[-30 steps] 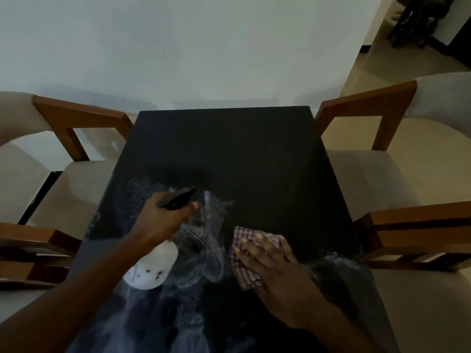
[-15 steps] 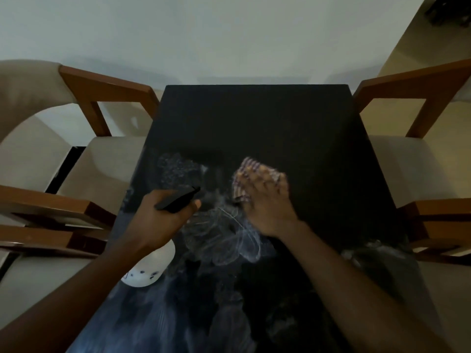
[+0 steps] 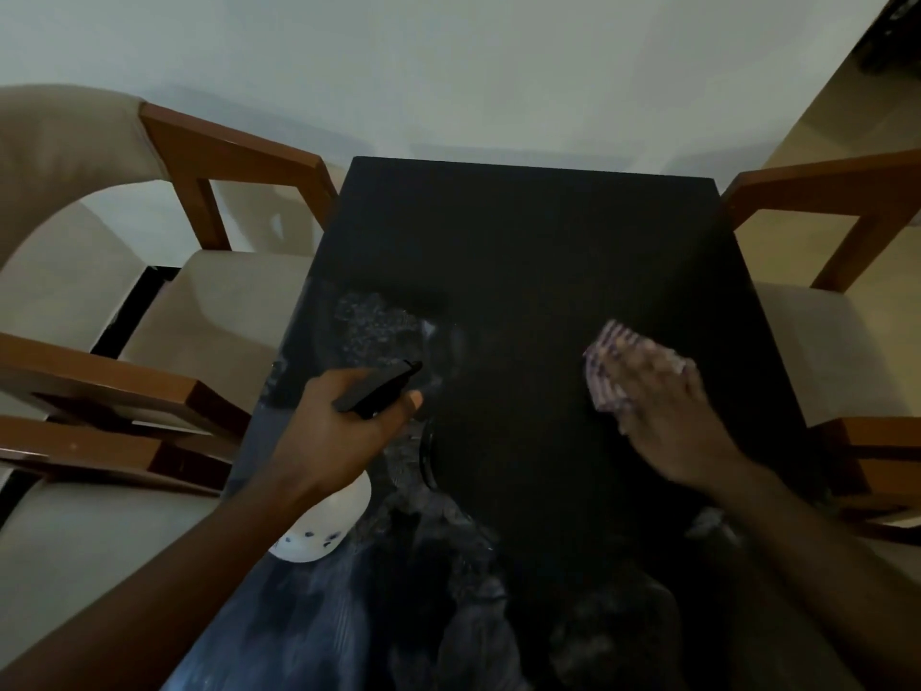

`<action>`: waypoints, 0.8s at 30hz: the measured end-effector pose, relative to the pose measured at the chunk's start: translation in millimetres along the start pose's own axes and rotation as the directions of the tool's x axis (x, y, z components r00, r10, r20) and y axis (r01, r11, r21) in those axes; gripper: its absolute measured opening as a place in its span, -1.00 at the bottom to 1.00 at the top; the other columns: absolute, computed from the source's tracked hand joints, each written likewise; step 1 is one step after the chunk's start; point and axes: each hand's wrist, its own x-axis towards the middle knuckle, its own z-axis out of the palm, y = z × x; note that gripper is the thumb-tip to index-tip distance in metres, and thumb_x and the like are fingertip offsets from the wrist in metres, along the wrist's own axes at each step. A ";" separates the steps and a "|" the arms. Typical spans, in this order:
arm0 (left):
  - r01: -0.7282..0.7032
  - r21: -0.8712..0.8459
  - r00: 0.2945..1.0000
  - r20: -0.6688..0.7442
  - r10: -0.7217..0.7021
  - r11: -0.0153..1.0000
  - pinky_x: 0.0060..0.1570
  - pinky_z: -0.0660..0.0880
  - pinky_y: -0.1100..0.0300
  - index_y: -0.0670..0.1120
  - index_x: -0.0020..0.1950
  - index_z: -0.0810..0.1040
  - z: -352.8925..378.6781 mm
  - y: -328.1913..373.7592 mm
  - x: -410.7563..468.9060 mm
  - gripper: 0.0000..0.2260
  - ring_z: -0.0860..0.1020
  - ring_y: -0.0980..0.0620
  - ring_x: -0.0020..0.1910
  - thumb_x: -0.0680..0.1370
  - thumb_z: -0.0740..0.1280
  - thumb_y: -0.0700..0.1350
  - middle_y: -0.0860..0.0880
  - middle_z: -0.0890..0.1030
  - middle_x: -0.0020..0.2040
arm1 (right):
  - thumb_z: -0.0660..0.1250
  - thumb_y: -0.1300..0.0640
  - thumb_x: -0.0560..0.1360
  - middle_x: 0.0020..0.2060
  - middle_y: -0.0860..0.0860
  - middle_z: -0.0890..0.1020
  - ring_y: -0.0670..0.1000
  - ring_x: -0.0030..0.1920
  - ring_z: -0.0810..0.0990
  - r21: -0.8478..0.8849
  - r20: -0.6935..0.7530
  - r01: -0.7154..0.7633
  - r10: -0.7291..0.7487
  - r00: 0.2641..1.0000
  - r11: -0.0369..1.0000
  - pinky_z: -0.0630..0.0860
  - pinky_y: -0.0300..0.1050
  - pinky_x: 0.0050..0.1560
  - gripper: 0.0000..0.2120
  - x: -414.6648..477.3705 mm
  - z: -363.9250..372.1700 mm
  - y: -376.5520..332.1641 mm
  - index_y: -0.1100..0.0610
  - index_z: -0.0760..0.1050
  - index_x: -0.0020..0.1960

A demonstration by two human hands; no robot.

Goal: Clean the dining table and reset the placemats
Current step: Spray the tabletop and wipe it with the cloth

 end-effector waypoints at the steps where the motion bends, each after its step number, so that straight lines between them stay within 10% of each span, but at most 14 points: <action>1: -0.001 -0.001 1.000 -0.001 0.001 1.000 -0.51 0.39 0.29 -0.18 -0.20 0.66 0.4 0.2 0.2 -0.72 0.47 0.15 -0.54 0.61 0.47 -0.02 -0.01 0.57 -0.44 | -0.08 -0.15 0.67 0.70 -0.08 -0.15 0.02 0.68 -0.21 0.046 0.012 -0.124 0.124 0.992 0.991 -0.18 0.31 0.63 -0.38 26.6 -8.5 13.7 -0.18 -0.19 0.69; 7: -0.018 -0.005 1.000 -0.002 0.018 1.000 -0.43 0.43 0.09 -0.20 -0.19 0.64 -2.1 -4.1 2.7 -0.68 0.46 0.05 -0.52 0.62 0.46 0.02 -0.14 0.55 -0.43 | -0.09 -0.20 0.72 0.70 -0.07 -0.15 0.07 0.68 -0.25 0.242 0.055 -0.450 0.451 0.891 0.859 -0.32 0.33 0.59 -0.43 172.0 -42.3 -5.1 -0.18 -0.11 0.69; 12: -0.036 -0.002 0.999 -0.023 0.036 0.999 -0.44 0.42 0.15 -0.20 -0.18 0.64 -2.7 -5.1 0.8 -0.69 0.46 0.06 -0.50 0.62 0.44 0.02 -0.19 0.57 -0.38 | -0.20 -0.25 0.59 0.69 0.02 0.11 0.13 0.67 0.06 0.133 -0.066 -0.041 0.051 0.997 0.990 -0.04 0.26 0.63 -0.32 187.8 -37.9 -103.3 -0.13 0.13 0.67; 17: -0.021 -0.072 0.998 -0.066 0.017 0.997 -0.49 0.35 0.10 -0.20 -0.28 0.55 -5.8 -2.7 -3.8 -0.68 0.38 0.08 -0.54 0.63 0.44 -0.08 -0.06 0.46 -0.50 | -0.13 -0.18 0.68 0.70 -0.03 -0.08 0.10 0.69 -0.21 0.047 0.071 0.386 -0.388 0.919 0.921 -0.28 0.37 0.60 -0.40 76.7 5.5 -196.1 -0.15 -0.14 0.69; 24: -0.013 -0.105 0.994 -0.110 0.001 0.994 -0.47 0.43 0.20 -0.20 -0.23 0.60 -37.1 -22.3 -45.2 -0.69 0.47 0.07 -0.52 0.64 0.44 -0.06 -0.18 0.54 -0.41 | 0.03 -0.15 0.65 0.68 -0.21 -0.20 -0.02 0.67 -0.30 0.008 0.134 0.507 -0.504 0.853 0.862 -0.30 0.25 0.62 -0.31 -67.3 23.2 -149.0 -0.24 -0.23 0.68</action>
